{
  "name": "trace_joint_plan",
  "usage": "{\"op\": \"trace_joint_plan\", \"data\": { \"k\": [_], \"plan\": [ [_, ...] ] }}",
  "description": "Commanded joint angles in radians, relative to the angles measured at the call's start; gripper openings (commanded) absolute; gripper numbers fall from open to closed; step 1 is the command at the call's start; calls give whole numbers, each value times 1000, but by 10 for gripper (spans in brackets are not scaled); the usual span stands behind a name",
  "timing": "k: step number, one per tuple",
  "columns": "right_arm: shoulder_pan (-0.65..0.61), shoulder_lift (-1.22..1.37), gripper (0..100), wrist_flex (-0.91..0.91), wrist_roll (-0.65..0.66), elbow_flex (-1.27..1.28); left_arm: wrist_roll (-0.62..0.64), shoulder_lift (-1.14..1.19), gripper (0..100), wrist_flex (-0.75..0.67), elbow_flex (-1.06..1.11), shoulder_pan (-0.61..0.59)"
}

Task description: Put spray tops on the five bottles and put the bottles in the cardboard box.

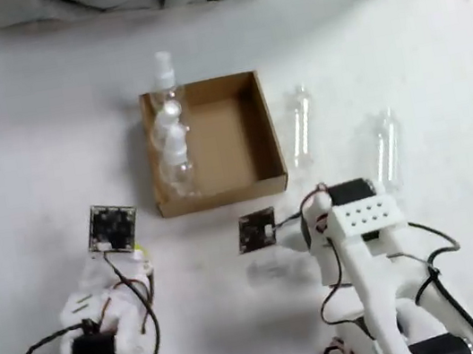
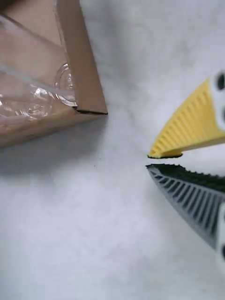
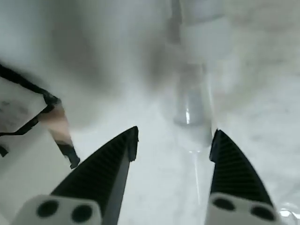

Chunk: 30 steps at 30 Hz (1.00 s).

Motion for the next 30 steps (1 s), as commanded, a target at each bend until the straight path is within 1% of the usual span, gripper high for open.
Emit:
{"op": "trace_joint_plan", "data": {
  "k": [1, 12, 13, 15, 18, 21, 25, 28, 30],
  "plan": [
    [-21, -21, 212, -45, 9, 15, -9, -16, 20, -2, -5, -10],
    [-22, -21, 211, -265, 9, 146, -9, -16, 20, 0, -5, -10],
    [-22, -21, 200, -271, 8, 147, -9, -16, 20, 0, -5, -10],
    [-22, -22, 133, -274, -15, 141, -9, -16, 20, 0, -5, -10],
    [-19, -22, 13, -272, -104, 97, -9, -16, 20, 0, -5, -10],
    [-1, -22, 26, -257, -187, 41, -9, -16, 20, 0, -5, -10],
    [-2, -22, 16, -156, -304, -58, -9, -16, 20, 0, -5, -10],
    [-4, -22, 16, -73, -437, -143, -9, -16, 20, -2, -5, -13],
    [-21, -22, 16, -25, -528, -183, -3, -21, 20, -6, -5, -47]
  ]
}}
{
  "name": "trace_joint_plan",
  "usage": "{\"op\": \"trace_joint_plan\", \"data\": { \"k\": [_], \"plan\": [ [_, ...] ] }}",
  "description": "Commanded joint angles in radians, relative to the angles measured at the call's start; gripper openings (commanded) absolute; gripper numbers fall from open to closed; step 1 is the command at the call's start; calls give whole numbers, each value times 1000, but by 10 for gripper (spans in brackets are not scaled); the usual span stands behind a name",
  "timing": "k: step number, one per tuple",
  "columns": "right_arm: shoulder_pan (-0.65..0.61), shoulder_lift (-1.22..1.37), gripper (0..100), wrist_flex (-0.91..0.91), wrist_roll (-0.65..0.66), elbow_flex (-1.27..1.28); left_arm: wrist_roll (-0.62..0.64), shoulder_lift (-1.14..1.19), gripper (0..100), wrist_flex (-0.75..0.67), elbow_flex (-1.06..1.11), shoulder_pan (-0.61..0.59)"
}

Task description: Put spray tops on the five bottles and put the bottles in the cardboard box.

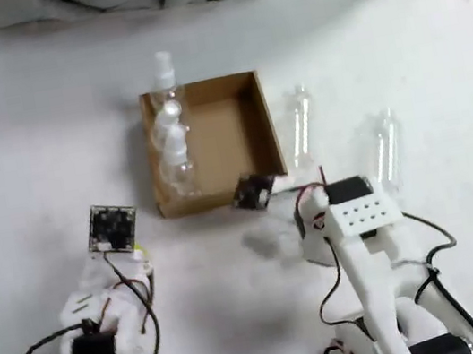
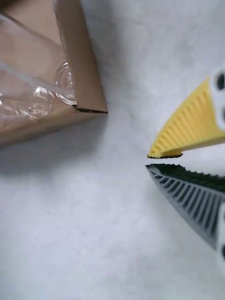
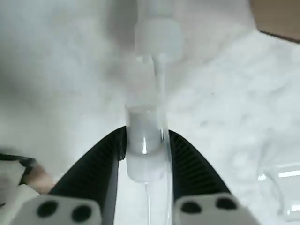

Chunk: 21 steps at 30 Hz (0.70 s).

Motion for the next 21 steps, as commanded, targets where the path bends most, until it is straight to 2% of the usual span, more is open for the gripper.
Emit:
{"op": "trace_joint_plan", "data": {
  "k": [1, 4, 8, 14, 17, 21],
  "plan": [
    [-18, -21, 16, 96, -153, -106, -2, -21, 20, -20, -5, -62],
    [-84, -30, 16, 150, -222, -110, 17, -21, 20, -57, -8, -134],
    [-180, -30, 16, 213, -282, -115, 153, -21, 20, -130, -8, -214],
    [-337, -22, 16, 225, -338, -115, 273, -21, 20, -233, -6, -315],
    [-440, -21, 16, 145, -454, -115, 305, -21, 20, -275, -6, -364],
    [-570, -19, 18, -28, -694, -109, 304, -21, 20, -287, -6, -383]
  ]
}}
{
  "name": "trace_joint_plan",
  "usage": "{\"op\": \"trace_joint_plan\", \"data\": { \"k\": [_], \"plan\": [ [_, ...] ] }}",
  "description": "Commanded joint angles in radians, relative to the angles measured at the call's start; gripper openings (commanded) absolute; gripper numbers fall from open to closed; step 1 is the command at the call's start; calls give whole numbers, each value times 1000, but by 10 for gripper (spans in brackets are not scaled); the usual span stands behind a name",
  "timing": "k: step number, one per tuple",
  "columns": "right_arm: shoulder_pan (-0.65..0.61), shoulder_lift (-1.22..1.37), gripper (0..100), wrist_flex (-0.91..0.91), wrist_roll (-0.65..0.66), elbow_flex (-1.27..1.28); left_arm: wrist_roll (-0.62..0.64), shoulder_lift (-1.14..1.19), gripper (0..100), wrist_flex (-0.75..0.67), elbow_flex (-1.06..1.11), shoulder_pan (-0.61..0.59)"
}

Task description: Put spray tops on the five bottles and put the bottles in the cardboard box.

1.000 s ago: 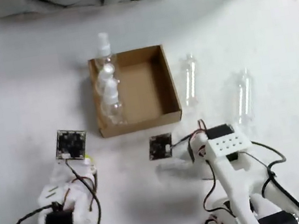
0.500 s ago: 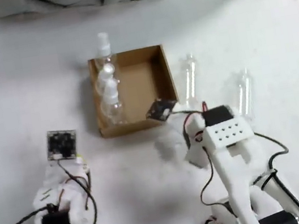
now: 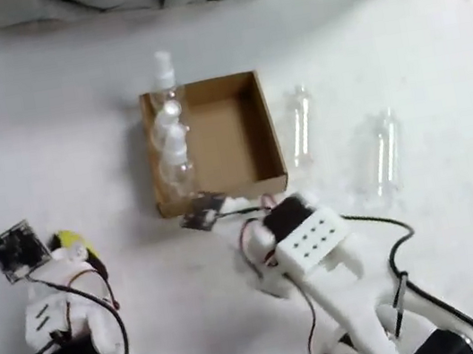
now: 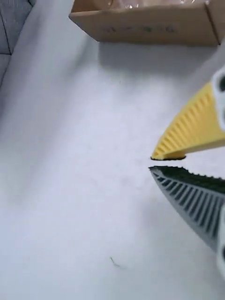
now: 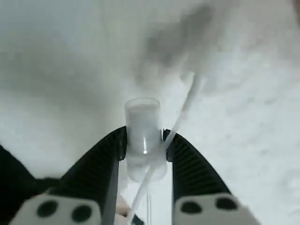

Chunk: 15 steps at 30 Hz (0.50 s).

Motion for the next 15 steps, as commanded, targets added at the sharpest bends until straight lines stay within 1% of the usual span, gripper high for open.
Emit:
{"op": "trace_joint_plan", "data": {
  "k": [1, 3, 6, 9, 12, 15],
  "plan": [
    [-108, -19, 18, -148, -199, -51, 14, -21, 20, -34, -6, -13],
    [-151, -19, 18, -234, -284, -51, 14, -21, 20, -34, -6, -13],
    [-205, -19, 18, -343, -362, -51, 12, -21, 20, -34, -6, -16],
    [-234, -8, 18, -447, -381, -49, 12, -21, 20, -34, -9, -18],
    [-240, 58, 18, -562, -382, -46, 14, -21, 20, -34, -17, -19],
    [-240, 177, 18, -676, -462, -52, 14, -21, 20, -34, -20, -42]
  ]
}}
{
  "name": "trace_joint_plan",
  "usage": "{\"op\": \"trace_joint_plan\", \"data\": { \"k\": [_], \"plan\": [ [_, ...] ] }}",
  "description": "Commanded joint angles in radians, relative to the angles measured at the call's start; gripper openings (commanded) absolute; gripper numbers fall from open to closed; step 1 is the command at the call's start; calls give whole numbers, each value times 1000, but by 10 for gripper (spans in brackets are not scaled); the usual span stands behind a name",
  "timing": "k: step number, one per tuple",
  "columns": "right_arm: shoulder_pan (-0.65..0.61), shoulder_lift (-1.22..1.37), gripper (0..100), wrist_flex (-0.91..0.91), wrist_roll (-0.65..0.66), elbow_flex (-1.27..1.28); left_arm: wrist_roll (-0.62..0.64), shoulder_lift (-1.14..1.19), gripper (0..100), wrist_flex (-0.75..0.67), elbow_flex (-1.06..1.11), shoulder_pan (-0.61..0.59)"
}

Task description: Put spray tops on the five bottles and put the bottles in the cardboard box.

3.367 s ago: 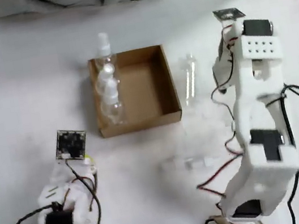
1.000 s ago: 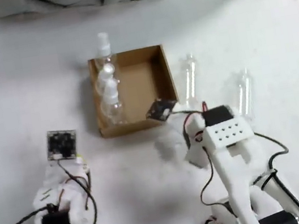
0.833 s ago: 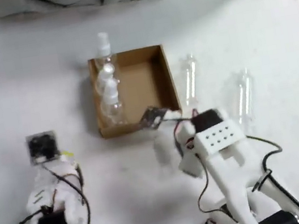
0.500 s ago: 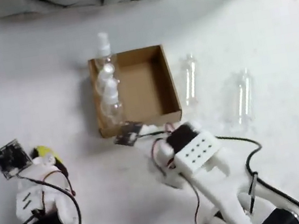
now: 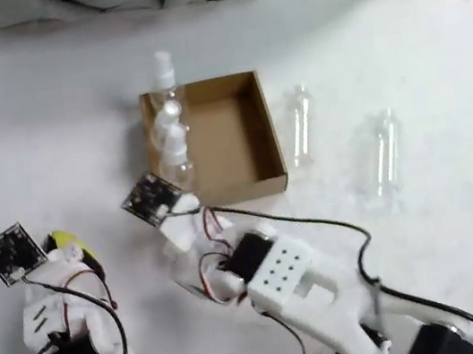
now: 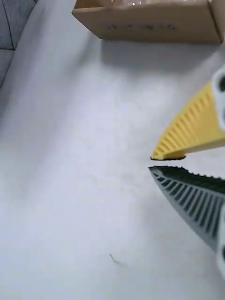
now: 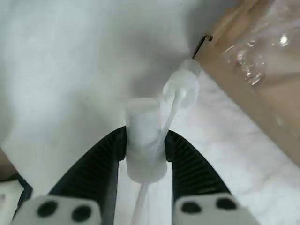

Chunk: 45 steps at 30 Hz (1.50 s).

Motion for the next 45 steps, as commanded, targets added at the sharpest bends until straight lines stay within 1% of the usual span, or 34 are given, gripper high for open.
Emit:
{"op": "trace_joint_plan", "data": {
  "k": [1, 5, 7, 9, 14, 16, 18, 22, 25, 28, 33, 37, 40, 45],
  "plan": [
    [-10, 122, 18, -140, -80, -54, 12, -21, 20, -34, -20, -28],
    [-45, 259, 19, -262, -83, -66, 12, -21, 20, -51, -15, -25],
    [-67, 292, 24, -259, -83, -98, 12, -21, 20, -54, -14, -22],
    [-74, 303, 66, -216, -87, -132, 12, -21, 20, -54, -14, -22],
    [-73, 300, 229, -104, -84, -193, 9, -21, 20, -54, -12, -22],
    [-76, 300, 266, -65, -83, -219, 9, -21, 20, -54, -12, -22],
    [-73, 300, 277, -2, -83, -258, 8, -21, 20, -54, -12, -22],
    [-59, 298, 276, 200, -71, -364, 8, -21, 20, -54, -12, -22],
    [-39, 269, 276, 369, 11, -442, 8, -21, 20, -46, -12, -22],
    [-10, 199, 257, 479, 34, -460, 8, -21, 20, -28, -17, -19],
    [74, 45, 120, 527, 150, -404, 6, -21, 20, 107, -55, 74],
    [170, -87, 50, 536, 170, -290, 6, -18, 20, 132, -55, 150],
    [260, -186, 43, 564, 175, -201, 6, -16, 20, 132, -54, 183],
    [412, -325, 38, 596, 292, -18, 8, -15, 21, 132, -21, 298]
  ]
}}
